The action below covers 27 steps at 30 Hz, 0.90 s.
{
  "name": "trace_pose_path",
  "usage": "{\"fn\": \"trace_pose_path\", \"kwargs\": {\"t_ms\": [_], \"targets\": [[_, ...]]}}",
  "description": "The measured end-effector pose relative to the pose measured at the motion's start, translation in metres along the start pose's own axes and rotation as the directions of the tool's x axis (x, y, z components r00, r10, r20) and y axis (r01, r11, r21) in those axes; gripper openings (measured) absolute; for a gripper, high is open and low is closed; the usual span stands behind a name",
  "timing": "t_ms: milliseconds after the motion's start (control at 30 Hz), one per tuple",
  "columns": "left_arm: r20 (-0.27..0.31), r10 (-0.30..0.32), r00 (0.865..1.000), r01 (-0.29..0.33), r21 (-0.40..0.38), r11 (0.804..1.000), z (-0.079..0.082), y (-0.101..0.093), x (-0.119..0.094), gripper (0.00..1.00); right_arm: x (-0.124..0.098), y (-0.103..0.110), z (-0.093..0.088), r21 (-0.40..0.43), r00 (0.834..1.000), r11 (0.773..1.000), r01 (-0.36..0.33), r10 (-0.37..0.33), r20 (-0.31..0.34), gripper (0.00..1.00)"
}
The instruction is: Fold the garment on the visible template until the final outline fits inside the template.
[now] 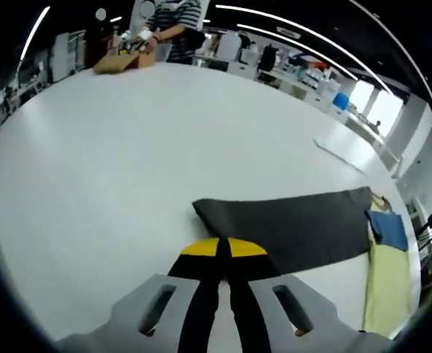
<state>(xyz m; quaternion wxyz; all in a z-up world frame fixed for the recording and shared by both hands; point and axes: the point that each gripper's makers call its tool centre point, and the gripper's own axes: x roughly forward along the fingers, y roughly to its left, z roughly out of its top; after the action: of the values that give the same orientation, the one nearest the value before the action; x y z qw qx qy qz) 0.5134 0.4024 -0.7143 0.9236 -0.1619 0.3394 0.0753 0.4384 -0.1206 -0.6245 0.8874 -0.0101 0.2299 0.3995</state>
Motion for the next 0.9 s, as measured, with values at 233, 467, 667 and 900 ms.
{"fn": "trace_pose_path", "kwargs": {"t_ms": [233,467,667,900], "targets": [[0.008,-0.022,1.0,0.022,0.019,1.0,0.002,-0.009,-0.009,0.0,0.0,0.004,0.001,0.0,1.0,1.0,-0.01,0.01,0.011,0.99],[0.013,-0.05,0.999,0.05,0.042,0.998,0.004,-0.018,-0.019,0.0,-0.001,0.007,-0.003,-0.002,1.0,1.0,-0.017,0.017,0.004,0.99],[0.033,-0.094,0.995,0.091,0.081,0.993,0.013,-0.035,-0.028,0.0,-0.004,0.012,-0.004,-0.006,1.0,1.0,-0.027,0.027,0.005,0.99],[0.042,-0.123,0.991,0.116,0.142,0.983,0.021,-0.053,-0.033,0.0,-0.006,0.015,-0.005,-0.015,0.999,0.999,-0.034,0.034,0.001,0.99]]}}
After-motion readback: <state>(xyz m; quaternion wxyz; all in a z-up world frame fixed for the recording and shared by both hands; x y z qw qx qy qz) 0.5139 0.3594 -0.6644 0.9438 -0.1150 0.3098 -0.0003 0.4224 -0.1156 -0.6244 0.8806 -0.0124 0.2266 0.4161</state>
